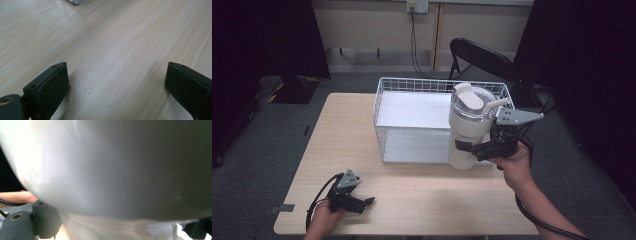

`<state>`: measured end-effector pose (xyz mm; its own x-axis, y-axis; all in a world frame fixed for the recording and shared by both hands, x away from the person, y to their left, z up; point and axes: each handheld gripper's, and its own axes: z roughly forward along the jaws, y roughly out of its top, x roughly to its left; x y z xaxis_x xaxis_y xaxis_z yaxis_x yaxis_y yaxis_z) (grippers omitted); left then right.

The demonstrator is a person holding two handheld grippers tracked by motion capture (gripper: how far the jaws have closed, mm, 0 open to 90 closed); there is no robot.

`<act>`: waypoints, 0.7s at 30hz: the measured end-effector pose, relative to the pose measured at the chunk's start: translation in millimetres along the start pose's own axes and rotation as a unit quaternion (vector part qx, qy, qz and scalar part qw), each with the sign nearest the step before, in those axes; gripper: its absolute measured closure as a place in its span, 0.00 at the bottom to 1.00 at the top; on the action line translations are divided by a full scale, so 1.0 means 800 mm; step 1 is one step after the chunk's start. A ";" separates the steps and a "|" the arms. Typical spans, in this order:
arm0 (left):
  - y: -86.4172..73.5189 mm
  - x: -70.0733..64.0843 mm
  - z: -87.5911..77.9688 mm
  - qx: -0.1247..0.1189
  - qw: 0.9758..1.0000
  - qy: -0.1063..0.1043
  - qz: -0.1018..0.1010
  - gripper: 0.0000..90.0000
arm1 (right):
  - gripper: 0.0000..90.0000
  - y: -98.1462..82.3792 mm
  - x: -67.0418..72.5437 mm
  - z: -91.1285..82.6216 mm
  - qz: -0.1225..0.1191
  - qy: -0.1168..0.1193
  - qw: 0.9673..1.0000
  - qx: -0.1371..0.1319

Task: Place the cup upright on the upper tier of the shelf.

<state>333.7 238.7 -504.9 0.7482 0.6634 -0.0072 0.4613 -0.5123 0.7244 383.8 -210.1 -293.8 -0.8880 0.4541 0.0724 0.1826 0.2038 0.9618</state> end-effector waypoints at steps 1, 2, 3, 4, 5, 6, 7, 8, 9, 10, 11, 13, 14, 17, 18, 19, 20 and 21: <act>0.000 0.000 0.000 0.000 1.000 0.000 0.000 0.06 | 0.11 0.002 0.000 0.000 0.000 0.000 1.000 0.000; 0.000 0.000 0.000 0.000 1.000 0.000 0.000 0.06 | 0.11 0.005 0.000 -0.001 0.001 -0.001 1.000 -0.002; 0.000 0.000 0.000 0.000 1.000 0.000 0.000 0.06 | 0.11 0.006 0.000 -0.001 0.001 -0.001 1.000 -0.001; 0.000 0.000 0.000 0.000 1.000 0.000 0.000 0.06 | 0.11 0.008 0.000 -0.001 0.001 0.000 1.000 -0.001; 0.000 0.000 0.000 0.000 1.000 0.000 0.000 0.06 | 0.11 0.010 0.000 -0.001 0.001 0.000 1.000 -0.001; 0.000 0.000 0.000 0.000 1.000 0.000 0.000 0.06 | 0.11 0.012 0.000 -0.001 0.000 -0.002 1.000 -0.002; 0.000 0.000 0.000 0.000 1.000 0.000 0.000 0.06 | 0.11 0.013 0.001 -0.001 -0.001 -0.002 1.000 -0.002; 0.000 0.000 0.000 0.000 1.000 0.001 0.001 0.06 | 0.11 0.015 0.001 -0.001 0.000 -0.001 1.000 -0.003; 0.000 0.000 0.000 0.000 1.000 0.000 0.000 0.06 | 0.11 0.016 0.001 -0.001 -0.001 -0.002 1.000 -0.004; 0.000 0.000 0.000 0.000 1.000 0.000 0.000 0.06 | 0.11 0.018 0.001 -0.001 0.000 -0.002 1.000 -0.004; 0.000 0.000 0.000 0.000 1.000 0.000 0.000 0.06 | 0.11 0.020 0.000 0.000 -0.001 -0.001 1.000 -0.003; 0.000 0.000 0.000 0.000 1.000 0.000 0.000 0.06 | 0.11 0.024 0.000 -0.001 -0.005 -0.005 1.000 -0.005; 0.000 0.000 0.000 0.000 1.000 0.001 0.001 0.06 | 0.11 0.026 -0.001 -0.001 -0.004 -0.004 1.000 -0.005; 0.000 0.000 0.000 0.000 1.000 0.000 0.000 0.06 | 0.11 0.031 -0.003 -0.001 -0.004 -0.004 1.000 -0.006; 0.000 0.000 0.000 0.000 1.000 0.000 0.000 0.06 | 0.11 0.033 -0.003 -0.001 -0.003 -0.006 1.000 -0.008; 0.000 0.000 0.000 0.000 1.000 0.001 0.001 0.06 | 0.11 0.034 -0.004 -0.001 -0.004 -0.006 1.000 -0.009; 0.000 0.000 0.000 0.000 1.000 0.000 0.000 0.06 | 0.11 0.036 -0.004 0.000 -0.004 -0.007 1.000 -0.011; 0.000 0.000 0.000 0.000 1.000 0.000 0.000 0.06 | 0.11 0.037 -0.005 0.000 -0.003 -0.007 1.000 -0.013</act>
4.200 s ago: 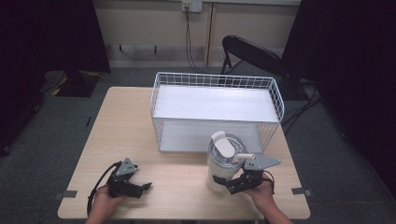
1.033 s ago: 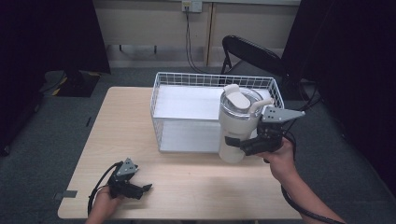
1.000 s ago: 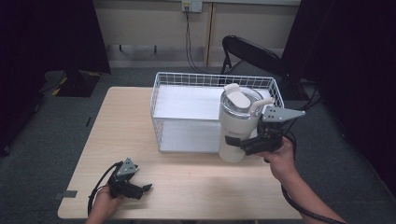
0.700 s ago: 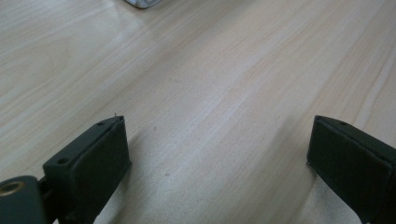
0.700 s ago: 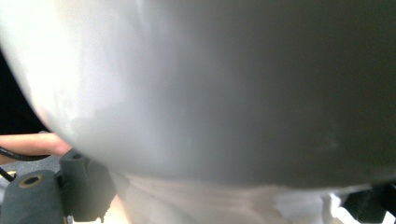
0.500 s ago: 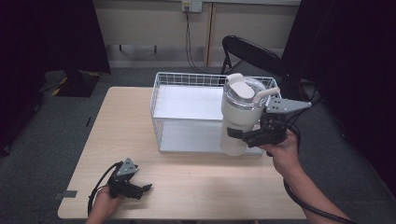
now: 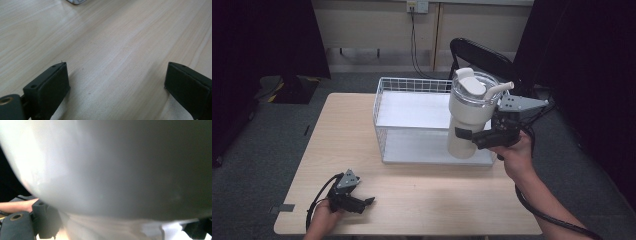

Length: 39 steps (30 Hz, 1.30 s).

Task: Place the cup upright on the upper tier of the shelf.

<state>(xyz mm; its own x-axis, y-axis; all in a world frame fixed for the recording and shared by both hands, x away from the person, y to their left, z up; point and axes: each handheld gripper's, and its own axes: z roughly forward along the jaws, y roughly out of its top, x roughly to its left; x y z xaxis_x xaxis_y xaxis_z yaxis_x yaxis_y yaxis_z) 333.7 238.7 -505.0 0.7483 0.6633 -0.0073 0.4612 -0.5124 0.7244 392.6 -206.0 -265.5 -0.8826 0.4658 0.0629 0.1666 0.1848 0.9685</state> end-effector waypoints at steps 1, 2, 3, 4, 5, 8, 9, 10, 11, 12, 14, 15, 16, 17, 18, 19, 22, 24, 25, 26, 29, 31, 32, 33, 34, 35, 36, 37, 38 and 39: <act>0.000 0.000 0.000 0.000 1.000 0.000 0.000 0.06 | 0.11 0.002 -0.001 0.000 0.001 0.000 1.000 0.000; 0.000 0.000 0.000 0.000 1.000 0.001 0.001 0.06 | 0.11 0.003 -0.002 0.001 0.003 -0.002 1.000 -0.001; 0.000 0.000 0.000 0.000 1.000 0.000 0.000 0.06 | 0.11 0.004 -0.003 0.001 0.003 -0.002 1.000 -0.001; 0.000 0.000 0.000 0.000 1.000 0.000 0.000 0.06 | 0.11 0.005 -0.003 0.001 0.002 -0.004 1.000 -0.001; 0.000 0.000 0.000 0.000 1.000 0.000 0.000 0.06 | 0.11 0.006 -0.004 0.001 0.002 -0.007 1.000 -0.002; 0.000 0.000 0.000 0.000 1.000 0.001 0.001 0.06 | 0.11 0.008 -0.007 0.002 0.003 -0.010 1.000 -0.002; 0.000 0.000 0.000 0.000 1.000 0.001 0.001 0.06 | 0.11 0.010 -0.008 0.003 0.003 -0.012 1.000 0.000; 0.000 0.000 0.000 0.000 1.000 0.000 0.000 0.06 | 0.11 0.010 -0.009 0.003 0.002 -0.014 1.000 -0.002; 0.000 0.000 0.000 0.000 1.000 0.001 0.001 0.06 | 0.11 0.011 -0.011 0.004 0.002 -0.015 1.000 -0.004; 0.000 0.000 0.000 0.000 1.000 0.000 0.000 0.06 | 0.11 0.011 -0.012 0.004 0.004 -0.016 1.000 -0.004; 0.000 0.000 0.000 0.000 1.000 0.000 0.000 0.06 | 0.11 0.013 -0.014 0.006 0.004 -0.020 1.000 -0.003; 0.000 0.000 0.000 0.000 1.000 0.000 0.000 0.06 | 0.11 0.014 -0.015 0.006 0.001 -0.023 1.000 0.000; 0.000 0.000 0.000 0.000 1.000 0.000 0.000 0.06 | 0.11 0.015 -0.016 0.007 0.000 -0.025 1.000 0.001; 0.000 0.000 0.000 0.000 1.000 0.000 0.000 0.06 | 0.11 0.016 -0.017 0.007 0.002 -0.025 1.000 0.002; 0.000 0.000 0.000 0.000 1.000 0.000 0.000 0.06 | 0.11 0.016 -0.018 0.008 0.002 -0.026 1.000 0.004; 0.000 0.000 0.000 0.000 1.000 0.001 0.001 0.06 | 0.11 0.017 -0.018 0.009 0.002 -0.028 1.000 0.005; 0.000 0.000 0.000 0.000 1.000 0.000 0.000 0.06 | 0.11 0.017 -0.020 0.012 0.001 -0.031 0.999 0.006; 0.000 0.000 0.000 0.000 1.000 0.000 0.000 0.06 | 0.11 0.018 -0.022 0.013 0.003 -0.032 0.999 0.003; 0.000 0.000 0.000 0.000 1.000 0.000 0.000 0.06 | 0.11 0.018 -0.023 0.014 0.006 -0.033 0.999 0.001; 0.000 0.000 0.000 0.000 1.000 0.001 0.001 0.06 | 0.11 0.019 -0.024 0.015 0.008 -0.033 0.999 0.002; 0.000 0.000 0.000 0.000 1.000 0.001 0.001 0.06 | 0.11 0.022 -0.027 0.018 0.009 -0.036 0.999 0.002; 0.000 0.000 0.000 0.000 1.000 0.000 0.001 0.06 | 0.11 0.025 -0.028 0.020 0.008 -0.038 0.999 0.003; 0.000 0.000 0.000 0.000 1.000 0.001 0.001 0.06 | 0.11 0.027 -0.028 0.021 0.006 -0.040 0.999 0.005; 0.000 0.000 0.000 0.000 1.000 0.001 0.001 0.05 | 0.11 0.028 -0.028 0.022 0.005 -0.040 0.999 0.005; 0.000 0.000 0.000 0.000 1.000 0.000 0.001 0.05 | 0.11 0.029 -0.029 0.023 0.006 -0.039 0.999 0.005; 0.000 0.000 0.000 0.000 1.000 0.000 0.001 0.05 | 0.11 0.030 -0.030 0.024 0.004 -0.040 0.999 0.006; 0.000 0.000 0.000 0.000 1.000 0.000 0.000 0.06 | 0.11 0.031 -0.030 0.025 0.005 -0.040 0.999 0.006; 0.000 0.000 0.000 0.000 1.000 0.000 0.000 0.05 | 0.11 0.031 -0.031 0.027 0.005 -0.042 0.999 0.005; 0.000 0.000 0.000 0.000 1.000 0.000 0.000 0.05 | 0.11 0.032 -0.033 0.028 0.006 -0.041 0.999 0.005; 0.000 0.000 0.000 0.000 1.000 0.000 0.000 0.06 | 0.11 0.033 -0.034 0.029 0.010 -0.042 0.999 0.004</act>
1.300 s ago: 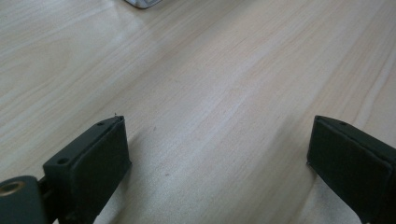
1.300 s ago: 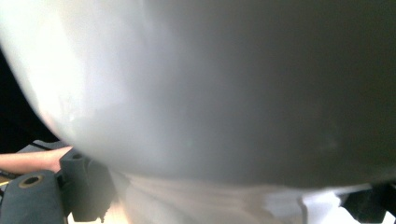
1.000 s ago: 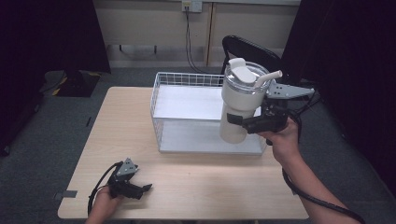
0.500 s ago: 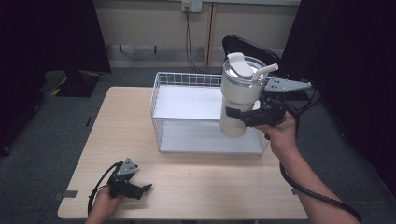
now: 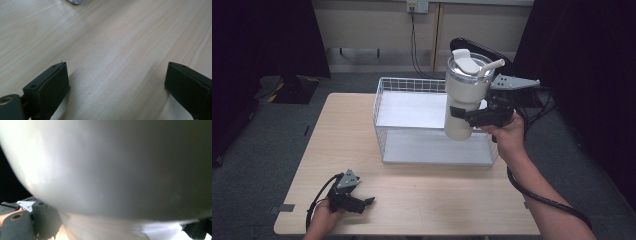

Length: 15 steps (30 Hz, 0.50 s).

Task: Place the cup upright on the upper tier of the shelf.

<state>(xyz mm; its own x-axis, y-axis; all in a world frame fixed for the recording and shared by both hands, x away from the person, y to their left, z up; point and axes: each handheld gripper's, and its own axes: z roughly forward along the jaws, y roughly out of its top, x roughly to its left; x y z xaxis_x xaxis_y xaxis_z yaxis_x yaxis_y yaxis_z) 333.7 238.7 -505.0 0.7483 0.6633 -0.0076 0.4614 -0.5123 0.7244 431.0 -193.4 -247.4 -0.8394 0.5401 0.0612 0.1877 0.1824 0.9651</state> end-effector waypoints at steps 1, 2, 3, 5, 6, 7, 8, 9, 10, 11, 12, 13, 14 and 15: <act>0.000 0.000 0.000 0.000 1.000 0.000 0.000 0.05 | 0.11 0.000 -0.001 0.001 0.001 -0.001 1.000 0.000; 0.000 0.000 0.000 0.000 1.000 0.001 0.001 0.06 | 0.11 0.001 -0.002 0.002 0.001 -0.002 1.000 0.002; 0.000 0.000 0.000 0.000 1.000 0.001 0.001 0.05 | 0.11 0.002 -0.002 0.003 0.002 -0.003 1.000 0.001; 0.000 0.000 0.000 0.000 1.000 0.000 0.000 0.06 | 0.11 0.004 -0.005 0.004 0.003 -0.005 1.000 0.001; 0.000 0.000 0.000 0.000 1.000 0.000 0.000 0.05 | 0.11 0.005 -0.006 0.005 0.001 -0.007 1.000 0.002; 0.000 0.000 0.000 0.000 1.000 0.000 0.000 0.06 | 0.11 0.006 -0.007 0.006 0.001 -0.010 1.000 0.003; 0.000 0.000 0.000 0.000 1.000 0.000 0.000 0.05 | 0.11 0.008 -0.008 0.006 0.000 -0.011 1.000 0.004; 0.000 0.000 0.000 0.000 1.000 0.000 0.000 0.05 | 0.11 0.009 -0.009 0.007 -0.001 -0.011 1.000 0.003; 0.000 0.000 0.000 0.000 1.000 0.000 0.001 0.05 | 0.11 0.010 -0.010 0.007 -0.002 -0.014 1.000 0.002; 0.000 0.000 0.000 0.000 1.000 0.001 0.001 0.06 | 0.11 0.011 -0.011 0.007 -0.001 -0.017 1.000 0.001; 0.000 0.000 0.000 0.000 1.000 0.000 0.000 0.05 | 0.11 0.012 -0.013 0.008 0.000 -0.018 1.000 0.001; 0.000 0.000 0.000 -0.001 1.000 0.000 0.000 0.05 | 0.11 0.012 -0.014 0.009 0.000 -0.021 1.000 0.001; 0.000 0.000 0.000 -0.001 1.000 0.001 0.000 0.05 | 0.11 0.012 -0.015 0.010 0.001 -0.022 1.000 0.000; 0.000 0.000 0.000 -0.001 1.000 0.000 -0.001 0.05 | 0.11 0.012 -0.016 0.011 0.003 -0.022 1.000 0.001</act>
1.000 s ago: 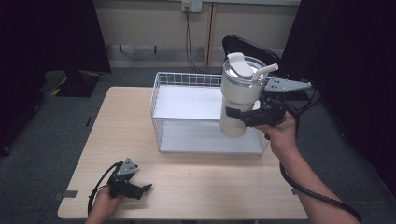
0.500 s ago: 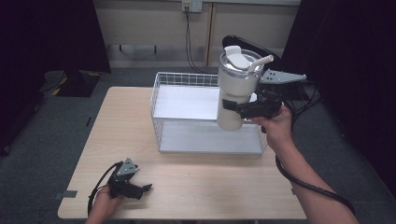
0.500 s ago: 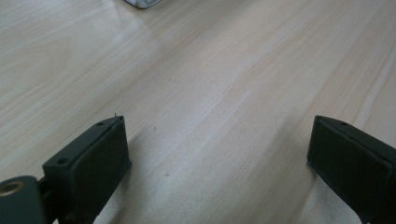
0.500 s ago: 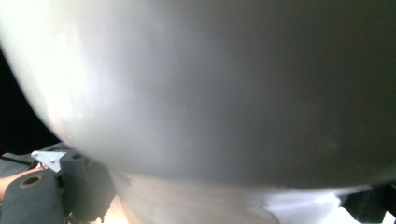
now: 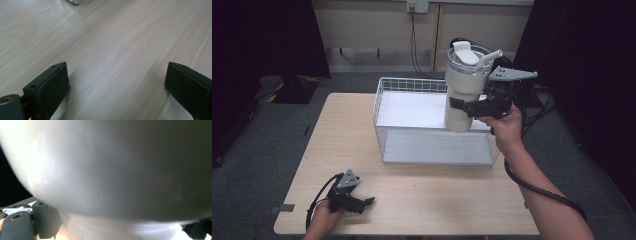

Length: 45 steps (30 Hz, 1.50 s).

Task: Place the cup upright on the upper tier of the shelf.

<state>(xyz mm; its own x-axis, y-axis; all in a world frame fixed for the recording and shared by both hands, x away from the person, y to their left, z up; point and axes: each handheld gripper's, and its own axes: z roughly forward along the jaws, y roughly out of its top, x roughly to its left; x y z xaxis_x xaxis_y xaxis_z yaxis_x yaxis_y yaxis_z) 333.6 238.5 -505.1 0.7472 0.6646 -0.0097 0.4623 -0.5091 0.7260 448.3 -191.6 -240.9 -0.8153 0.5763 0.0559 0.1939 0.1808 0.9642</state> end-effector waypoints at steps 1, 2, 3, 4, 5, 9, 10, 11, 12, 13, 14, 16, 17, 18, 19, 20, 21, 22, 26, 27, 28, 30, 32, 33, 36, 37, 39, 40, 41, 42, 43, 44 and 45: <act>0.000 0.000 0.000 0.000 1.000 0.001 0.001 0.05 | 0.11 0.000 -0.002 0.001 0.001 -0.001 1.000 -0.001; 0.000 0.000 0.000 0.000 1.000 0.001 0.001 0.06 | 0.11 0.000 -0.003 0.003 -0.001 -0.003 1.000 0.001; 0.000 0.000 0.000 0.000 1.000 0.001 0.001 0.05 | 0.11 0.000 -0.004 0.004 -0.003 -0.008 1.000 0.003; 0.000 0.000 0.000 0.000 1.000 0.001 0.001 0.05 | 0.11 0.000 -0.006 0.006 -0.005 -0.011 1.000 0.003; 0.000 0.000 0.000 0.000 1.000 0.001 0.001 0.05 | 0.11 0.000 -0.007 0.007 -0.003 -0.009 1.000 0.004; 0.000 0.000 0.000 0.000 1.000 0.000 0.000 0.05 | 0.11 -0.001 -0.012 0.008 0.006 -0.013 1.000 -0.005; 0.000 0.000 0.000 0.000 1.000 0.001 0.001 0.05 | 0.11 0.000 -0.014 0.009 0.007 -0.015 1.000 -0.006; 0.000 0.000 0.000 0.000 1.000 0.000 0.000 0.05 | 0.11 0.000 -0.016 0.009 0.007 -0.016 1.000 -0.004; 0.000 0.000 0.000 0.000 1.000 0.000 0.000 0.05 | 0.11 0.001 -0.017 0.009 0.005 -0.020 1.000 -0.005; 0.000 0.000 0.000 0.000 1.000 0.001 0.001 0.05 | 0.11 0.001 -0.018 0.010 0.005 -0.022 1.000 -0.004; 0.000 0.000 0.000 0.000 1.000 0.001 0.001 0.05 | 0.11 0.002 -0.019 0.010 0.004 -0.023 1.000 -0.002; 0.000 0.000 0.000 0.000 1.000 0.001 0.002 0.06 | 0.11 0.002 -0.021 0.012 0.001 -0.029 1.000 0.000; 0.000 0.000 0.000 0.000 1.000 0.002 0.002 0.05 | 0.11 0.003 -0.022 0.013 0.001 -0.032 0.999 0.000; 0.000 0.000 0.000 0.000 1.000 0.002 0.003 0.05 | 0.11 0.003 -0.022 0.015 0.003 -0.035 0.999 0.001; 0.000 0.000 0.000 0.000 1.000 0.002 0.002 0.05 | 0.11 0.003 -0.022 0.016 0.004 -0.037 0.999 0.001; 0.000 0.000 0.000 0.000 1.000 0.002 0.003 0.05 | 0.11 0.003 -0.023 0.016 0.004 -0.038 0.999 -0.001; 0.000 0.000 0.000 0.000 1.000 0.002 0.002 0.05 | 0.11 0.003 -0.024 0.017 0.002 -0.037 0.999 -0.003; 0.000 0.000 0.000 0.000 1.000 0.002 0.003 0.05 | 0.11 0.004 -0.024 0.018 0.004 -0.039 0.999 -0.004; 0.000 0.000 0.000 0.000 1.000 0.002 0.002 0.05 | 0.11 0.004 -0.028 0.023 0.007 -0.044 0.999 -0.005; 0.000 0.000 0.000 0.000 1.000 0.002 0.002 0.05 | 0.11 0.004 -0.028 0.023 0.007 -0.044 0.999 -0.005; 0.000 0.000 0.000 0.000 1.000 0.002 0.002 0.05 | 0.11 0.004 -0.029 0.025 0.004 -0.047 0.999 -0.003; 0.000 0.000 0.000 0.000 1.000 0.002 0.002 0.05 | 0.11 0.003 -0.030 0.028 0.000 -0.050 0.999 0.001; 0.000 0.000 0.000 0.000 1.000 0.002 0.002 0.05 | 0.11 0.002 -0.031 0.030 0.006 -0.048 0.999 0.004; 0.000 0.000 0.000 0.000 1.000 0.002 0.003 0.05 | 0.11 0.001 -0.032 0.032 0.008 -0.047 0.999 0.002; 0.000 0.000 0.000 0.000 1.000 0.002 0.002 0.05 | 0.11 -0.001 -0.033 0.036 0.003 -0.050 0.999 0.003; 0.000 0.000 0.000 0.000 1.000 0.002 0.002 0.05 | 0.11 -0.002 -0.034 0.037 0.004 -0.050 0.999 0.003; 0.000 0.000 0.000 0.000 1.000 0.002 0.002 0.05 | 0.11 -0.004 -0.036 0.039 0.005 -0.051 0.999 0.003; 0.000 0.000 0.000 0.000 1.000 0.002 0.002 0.05 | 0.11 -0.005 -0.036 0.039 0.004 -0.054 0.999 0.002; 0.000 0.000 0.000 0.000 1.000 0.002 0.002 0.05 | 0.11 -0.006 -0.037 0.040 0.002 -0.057 0.998 0.001; 0.000 0.000 0.000 0.000 1.000 0.002 0.002 0.05 | 0.11 -0.007 -0.038 0.041 0.004 -0.057 0.998 0.002; 0.000 0.000 0.000 0.000 1.000 0.002 0.002 0.05 | 0.11 -0.008 -0.039 0.041 0.006 -0.058 0.998 0.002; 0.000 0.000 0.000 0.000 1.000 0.002 0.002 0.05 | 0.11 -0.009 -0.041 0.042 0.005 -0.059 0.998 0.002; 0.000 0.000 0.000 0.000 1.000 0.002 0.002 0.05 | 0.11 -0.009 -0.042 0.042 0.003 -0.060 0.998 0.002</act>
<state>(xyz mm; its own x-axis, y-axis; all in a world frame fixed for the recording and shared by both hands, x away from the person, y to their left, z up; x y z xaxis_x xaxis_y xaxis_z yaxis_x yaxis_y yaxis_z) 333.7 238.7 -504.9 0.7476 0.6641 -0.0041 0.4590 -0.5122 0.7259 492.8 -185.6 -258.7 -0.7428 0.6688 0.0306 0.2017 0.1800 0.9628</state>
